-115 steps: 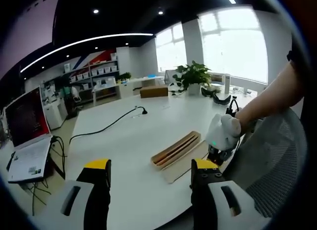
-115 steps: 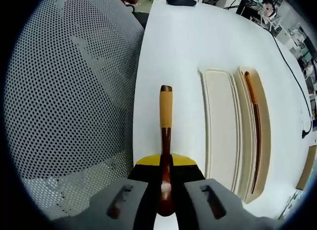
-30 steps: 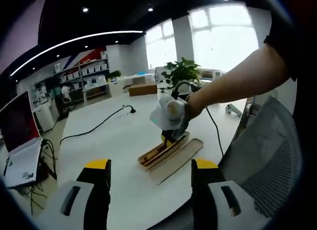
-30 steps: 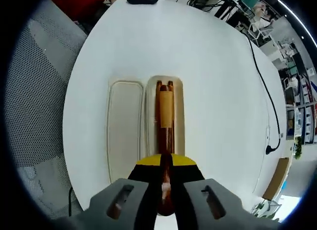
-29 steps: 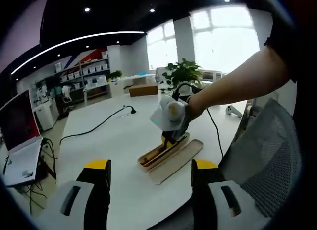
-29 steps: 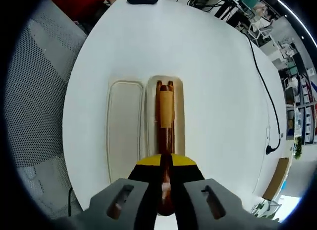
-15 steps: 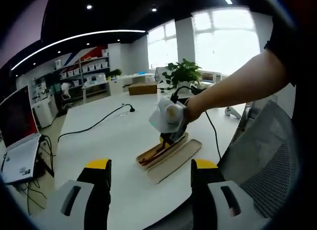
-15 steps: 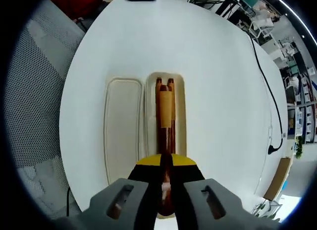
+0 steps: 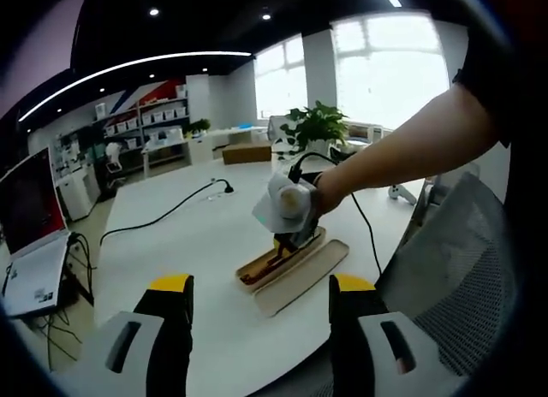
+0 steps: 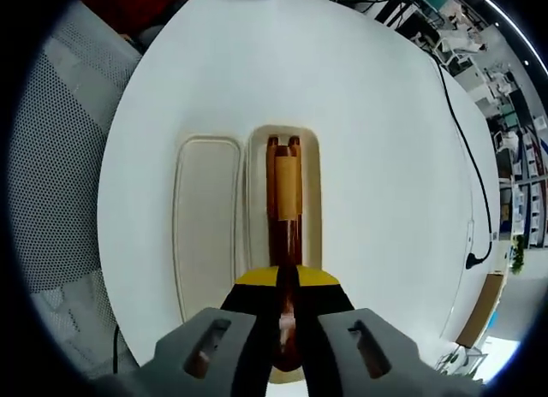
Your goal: Arrange the utensils inside the cutlery case until each visible utensil rests in its matching compartment.
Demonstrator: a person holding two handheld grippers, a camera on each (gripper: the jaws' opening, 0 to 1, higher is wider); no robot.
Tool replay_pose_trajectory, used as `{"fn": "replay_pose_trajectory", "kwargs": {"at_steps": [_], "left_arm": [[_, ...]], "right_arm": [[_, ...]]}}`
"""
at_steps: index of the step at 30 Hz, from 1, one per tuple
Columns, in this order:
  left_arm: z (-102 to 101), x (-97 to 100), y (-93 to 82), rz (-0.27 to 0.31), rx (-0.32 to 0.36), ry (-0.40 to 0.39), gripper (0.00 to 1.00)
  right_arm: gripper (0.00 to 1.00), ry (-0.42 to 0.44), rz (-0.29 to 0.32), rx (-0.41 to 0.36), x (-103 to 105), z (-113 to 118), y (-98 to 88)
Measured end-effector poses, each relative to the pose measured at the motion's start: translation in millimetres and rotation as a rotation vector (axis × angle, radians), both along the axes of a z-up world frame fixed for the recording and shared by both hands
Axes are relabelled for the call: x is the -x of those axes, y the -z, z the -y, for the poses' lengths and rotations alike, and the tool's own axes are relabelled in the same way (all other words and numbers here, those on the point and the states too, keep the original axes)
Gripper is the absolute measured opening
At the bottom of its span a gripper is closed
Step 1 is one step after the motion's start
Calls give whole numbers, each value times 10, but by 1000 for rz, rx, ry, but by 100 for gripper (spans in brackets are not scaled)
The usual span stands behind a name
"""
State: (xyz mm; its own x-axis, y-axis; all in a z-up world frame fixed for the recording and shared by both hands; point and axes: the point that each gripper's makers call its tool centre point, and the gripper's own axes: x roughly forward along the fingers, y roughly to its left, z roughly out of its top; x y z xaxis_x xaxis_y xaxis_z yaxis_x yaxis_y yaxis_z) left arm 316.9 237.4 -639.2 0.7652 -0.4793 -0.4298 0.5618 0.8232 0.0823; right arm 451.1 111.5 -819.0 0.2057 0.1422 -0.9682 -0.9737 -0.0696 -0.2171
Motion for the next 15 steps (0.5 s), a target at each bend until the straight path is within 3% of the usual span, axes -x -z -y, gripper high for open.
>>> {"fn": "replay_pose_trajectory", "kwargs": {"at_steps": [8,15], "left_arm": [[-11,-1,4,-3,4,-3,65],[-14,-7,-2,0,3,-2,66]], "right_arm": [[1,-46,30,20,-24,-14,40],[2,-31,15,-1,-8,-46,38]]}}
